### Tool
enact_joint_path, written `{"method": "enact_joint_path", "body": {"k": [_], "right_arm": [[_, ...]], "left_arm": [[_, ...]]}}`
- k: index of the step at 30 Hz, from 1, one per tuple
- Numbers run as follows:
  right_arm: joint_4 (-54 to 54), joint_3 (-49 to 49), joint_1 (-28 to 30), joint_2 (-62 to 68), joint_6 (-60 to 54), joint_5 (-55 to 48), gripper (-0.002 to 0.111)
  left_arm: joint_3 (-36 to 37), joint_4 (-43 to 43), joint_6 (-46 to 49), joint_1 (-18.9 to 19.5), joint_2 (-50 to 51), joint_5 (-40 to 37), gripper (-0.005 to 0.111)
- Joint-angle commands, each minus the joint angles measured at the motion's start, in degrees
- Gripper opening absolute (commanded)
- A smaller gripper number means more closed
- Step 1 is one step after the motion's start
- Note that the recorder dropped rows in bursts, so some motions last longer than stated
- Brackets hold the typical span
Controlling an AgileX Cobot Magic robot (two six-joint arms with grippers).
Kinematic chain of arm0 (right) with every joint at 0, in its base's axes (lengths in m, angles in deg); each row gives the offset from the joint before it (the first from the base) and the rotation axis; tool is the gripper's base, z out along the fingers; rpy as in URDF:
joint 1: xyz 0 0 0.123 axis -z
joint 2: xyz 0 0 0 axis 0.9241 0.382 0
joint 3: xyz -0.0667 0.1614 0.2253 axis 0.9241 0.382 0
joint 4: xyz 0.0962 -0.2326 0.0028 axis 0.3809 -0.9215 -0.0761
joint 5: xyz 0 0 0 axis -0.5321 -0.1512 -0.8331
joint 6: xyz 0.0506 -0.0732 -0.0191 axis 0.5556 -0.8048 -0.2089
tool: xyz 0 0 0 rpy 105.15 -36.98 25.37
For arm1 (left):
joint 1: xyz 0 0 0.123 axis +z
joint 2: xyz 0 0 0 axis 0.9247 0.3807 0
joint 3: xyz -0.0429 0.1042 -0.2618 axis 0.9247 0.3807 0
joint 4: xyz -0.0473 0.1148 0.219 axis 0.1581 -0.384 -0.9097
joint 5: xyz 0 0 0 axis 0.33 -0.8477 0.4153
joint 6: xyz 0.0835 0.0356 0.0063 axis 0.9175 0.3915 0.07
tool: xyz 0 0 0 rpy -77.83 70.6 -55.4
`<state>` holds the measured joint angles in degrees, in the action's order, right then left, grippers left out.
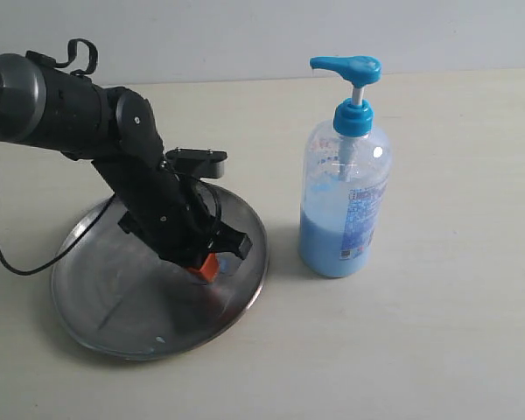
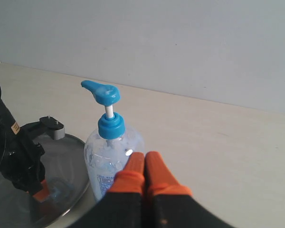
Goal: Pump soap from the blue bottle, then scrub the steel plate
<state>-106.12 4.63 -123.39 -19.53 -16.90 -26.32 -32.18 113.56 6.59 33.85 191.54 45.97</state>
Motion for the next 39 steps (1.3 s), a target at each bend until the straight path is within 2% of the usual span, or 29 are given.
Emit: {"method": "enact_joint_path", "body": {"k": [1,5,15,21,29,35,39], "right_arm": [[-0.2,0.3,0.2,-0.2,0.0,0.4,0.000],[-0.2,0.3,0.2,-0.2,0.0,0.4,0.000],[-0.2,0.3,0.2,-0.2,0.0,0.4,0.000],[-0.2,0.3,0.2,-0.2,0.0,0.4,0.000],[-0.2,0.3,0.2,-0.2,0.0,0.0,0.000],[-0.2,0.3,0.2,-0.2,0.0,0.0,0.000],[-0.2,0.3,0.2,-0.2,0.0,0.0,0.000]], "left_arm": [[0.4,1.1,-0.1,-1.9,0.6,3.8,0.000],[0.4,3.4,-0.1,-2.2,0.6,7.6,0.000],[0.4,1.5,0.9,-2.0,0.6,11.3,0.000],[0.4,1.1,0.9,0.2,1.6,11.1,0.000],[0.4,-1.2,0.9,2.9,1.6,6.8,0.000],[0.4,-3.0,1.1,3.2,1.6,0.5,0.000],[0.4,-0.4,1.1,3.2,1.6,-1.6,0.000]]}}
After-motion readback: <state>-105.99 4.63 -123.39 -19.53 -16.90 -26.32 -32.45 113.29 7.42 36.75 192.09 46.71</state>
